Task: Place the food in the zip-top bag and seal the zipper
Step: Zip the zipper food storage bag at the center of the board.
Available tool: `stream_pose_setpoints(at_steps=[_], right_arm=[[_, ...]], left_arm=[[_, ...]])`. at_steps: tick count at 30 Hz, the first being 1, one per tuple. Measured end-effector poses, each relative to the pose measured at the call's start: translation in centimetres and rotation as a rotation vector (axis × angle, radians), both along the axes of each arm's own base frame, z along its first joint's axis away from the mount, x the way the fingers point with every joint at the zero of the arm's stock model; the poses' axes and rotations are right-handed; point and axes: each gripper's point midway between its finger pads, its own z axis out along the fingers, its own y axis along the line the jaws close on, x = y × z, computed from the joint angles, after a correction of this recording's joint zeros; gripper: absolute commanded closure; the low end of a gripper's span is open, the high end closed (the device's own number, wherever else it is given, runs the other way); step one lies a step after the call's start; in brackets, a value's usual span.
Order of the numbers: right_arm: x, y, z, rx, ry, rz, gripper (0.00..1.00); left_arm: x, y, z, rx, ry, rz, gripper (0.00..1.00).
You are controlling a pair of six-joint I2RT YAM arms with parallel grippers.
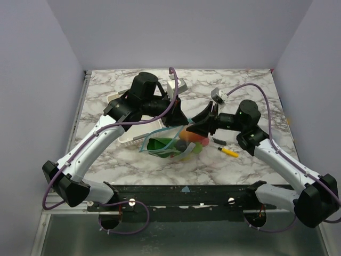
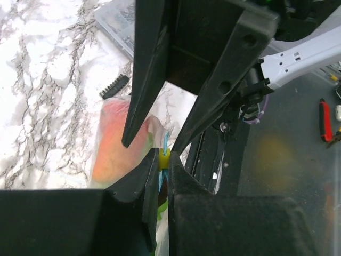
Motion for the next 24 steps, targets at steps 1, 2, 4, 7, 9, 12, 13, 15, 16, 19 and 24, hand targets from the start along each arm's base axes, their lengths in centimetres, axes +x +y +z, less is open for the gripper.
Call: stream_pose_setpoints(at_steps=[1, 2, 4, 7, 9, 12, 13, 15, 16, 19, 24], right_arm=[[-0.2, 0.2, -0.5, -0.009, 0.009, 0.023, 0.70], [-0.3, 0.3, -0.9, -0.016, 0.018, 0.043, 0.85], [-0.5, 0.5, -1.3, -0.022, 0.030, 0.066, 0.99], [-0.7, 0.6, -1.5, -0.021, 0.044, 0.089, 0.99], [-0.9, 0.7, -1.5, -0.017, 0.051, 0.104, 0.99], [-1.0, 0.8, -1.1, 0.005, 0.048, 0.109, 0.99], [-1.1, 0.8, -1.0, 0.012, 0.049, 0.110, 0.99], [-1.3, 0.7, -0.9, 0.019, 0.048, 0.113, 0.99], [-1.4, 0.7, -0.9, 0.022, 0.048, 0.113, 0.99], [-1.5, 0.6, -0.8, 0.023, 0.044, 0.120, 0.99], [-1.8, 0.6, -0.9, 0.021, 0.042, 0.136, 1.00]], left_arm=[[-0.1, 0.0, 0.0, -0.002, 0.004, -0.005, 1.00], [-0.2, 0.0, 0.0, -0.004, 0.008, -0.009, 1.00], [-0.4, 0.0, 0.0, -0.004, 0.014, -0.015, 0.96], [-0.4, 0.0, -0.1, 0.000, 0.022, -0.015, 0.72], [-0.4, 0.0, -0.4, 0.002, 0.033, -0.012, 0.63], [-0.7, 0.2, -1.4, 0.005, 0.049, -0.007, 0.58], [-0.8, 0.3, -1.8, 0.008, 0.054, -0.006, 0.58], [-1.0, 0.5, -2.7, 0.022, 0.068, -0.004, 0.62], [-1.1, 0.6, -3.1, 0.028, 0.074, -0.002, 0.65], [-1.0, 0.7, -3.8, 0.042, 0.076, 0.004, 0.73], [-0.9, 1.1, -4.3, 0.052, 0.068, 0.011, 0.73]])
